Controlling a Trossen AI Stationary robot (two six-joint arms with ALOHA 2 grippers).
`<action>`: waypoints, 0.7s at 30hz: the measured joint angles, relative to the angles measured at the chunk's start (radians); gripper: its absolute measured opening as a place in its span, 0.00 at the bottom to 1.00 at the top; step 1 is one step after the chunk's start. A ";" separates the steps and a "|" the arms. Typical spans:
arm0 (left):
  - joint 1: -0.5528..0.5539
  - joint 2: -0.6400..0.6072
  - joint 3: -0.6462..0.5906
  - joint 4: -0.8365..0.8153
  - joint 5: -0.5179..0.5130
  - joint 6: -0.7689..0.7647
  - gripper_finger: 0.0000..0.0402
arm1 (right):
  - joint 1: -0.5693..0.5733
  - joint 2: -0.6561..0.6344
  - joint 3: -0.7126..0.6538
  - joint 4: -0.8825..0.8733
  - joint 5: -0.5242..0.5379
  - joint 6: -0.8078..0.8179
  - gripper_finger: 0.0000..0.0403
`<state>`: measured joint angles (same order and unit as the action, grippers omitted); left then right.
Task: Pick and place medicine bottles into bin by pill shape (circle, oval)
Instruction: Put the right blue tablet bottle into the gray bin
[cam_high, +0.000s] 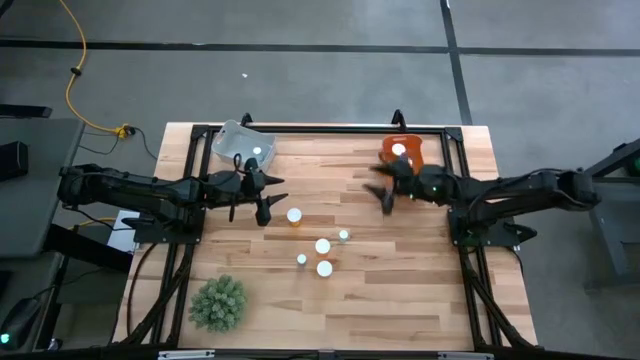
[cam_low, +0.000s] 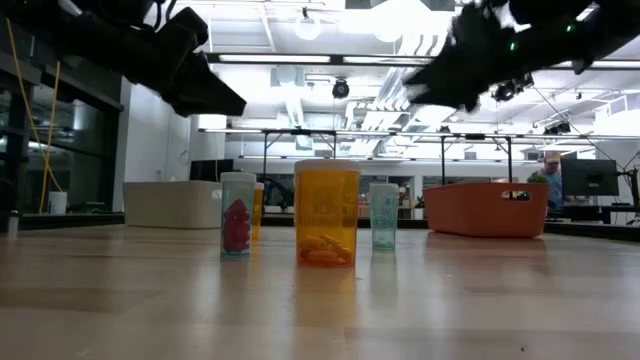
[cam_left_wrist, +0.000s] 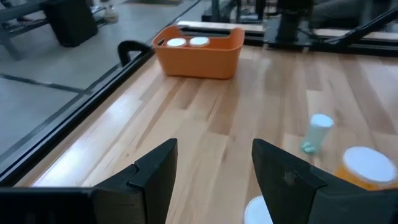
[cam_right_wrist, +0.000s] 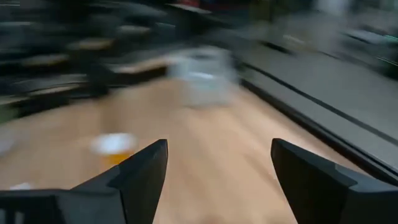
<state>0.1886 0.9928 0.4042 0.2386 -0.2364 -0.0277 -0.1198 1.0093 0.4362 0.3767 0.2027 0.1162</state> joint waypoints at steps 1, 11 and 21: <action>0.000 0.000 0.000 0.006 0.021 0.011 0.49 | 0.022 0.018 0.000 0.052 -0.049 -0.029 0.69; 0.000 0.000 0.000 0.071 0.227 0.100 0.49 | 0.096 0.106 0.000 0.206 -0.115 -0.143 0.69; 0.000 -0.082 0.000 0.062 0.251 0.163 0.49 | 0.096 0.103 0.000 0.204 -0.115 -0.140 0.69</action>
<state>0.1890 0.9112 0.4046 0.3006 0.0151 0.1352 -0.0238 1.1118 0.4362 0.5807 0.0875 -0.0242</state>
